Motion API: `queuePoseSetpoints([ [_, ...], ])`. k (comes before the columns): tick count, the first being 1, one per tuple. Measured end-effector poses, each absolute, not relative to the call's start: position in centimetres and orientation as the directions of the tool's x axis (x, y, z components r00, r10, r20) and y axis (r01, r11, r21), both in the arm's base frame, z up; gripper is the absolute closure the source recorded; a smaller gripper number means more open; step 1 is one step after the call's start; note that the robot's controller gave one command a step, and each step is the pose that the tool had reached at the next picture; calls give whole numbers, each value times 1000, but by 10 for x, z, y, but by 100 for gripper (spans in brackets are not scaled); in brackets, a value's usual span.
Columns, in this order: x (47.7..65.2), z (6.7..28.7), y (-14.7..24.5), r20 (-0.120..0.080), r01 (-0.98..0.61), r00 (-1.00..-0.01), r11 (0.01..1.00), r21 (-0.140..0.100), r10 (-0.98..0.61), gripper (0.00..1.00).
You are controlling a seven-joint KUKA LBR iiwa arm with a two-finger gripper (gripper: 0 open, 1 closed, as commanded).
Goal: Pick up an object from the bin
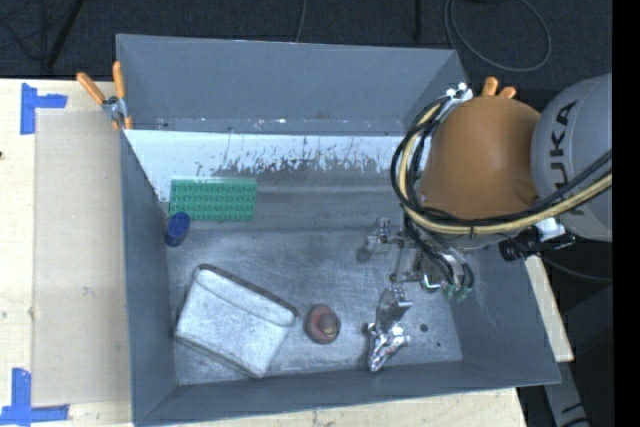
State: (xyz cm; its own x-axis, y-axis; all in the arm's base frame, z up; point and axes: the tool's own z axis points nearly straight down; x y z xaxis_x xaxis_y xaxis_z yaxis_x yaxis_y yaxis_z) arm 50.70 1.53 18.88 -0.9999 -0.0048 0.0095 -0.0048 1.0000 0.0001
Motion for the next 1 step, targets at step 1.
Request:
queuePoseSetpoints([
  [1, 485, 71, 10, -5, -7, -1000, 1000, 1, -7, 0],
])
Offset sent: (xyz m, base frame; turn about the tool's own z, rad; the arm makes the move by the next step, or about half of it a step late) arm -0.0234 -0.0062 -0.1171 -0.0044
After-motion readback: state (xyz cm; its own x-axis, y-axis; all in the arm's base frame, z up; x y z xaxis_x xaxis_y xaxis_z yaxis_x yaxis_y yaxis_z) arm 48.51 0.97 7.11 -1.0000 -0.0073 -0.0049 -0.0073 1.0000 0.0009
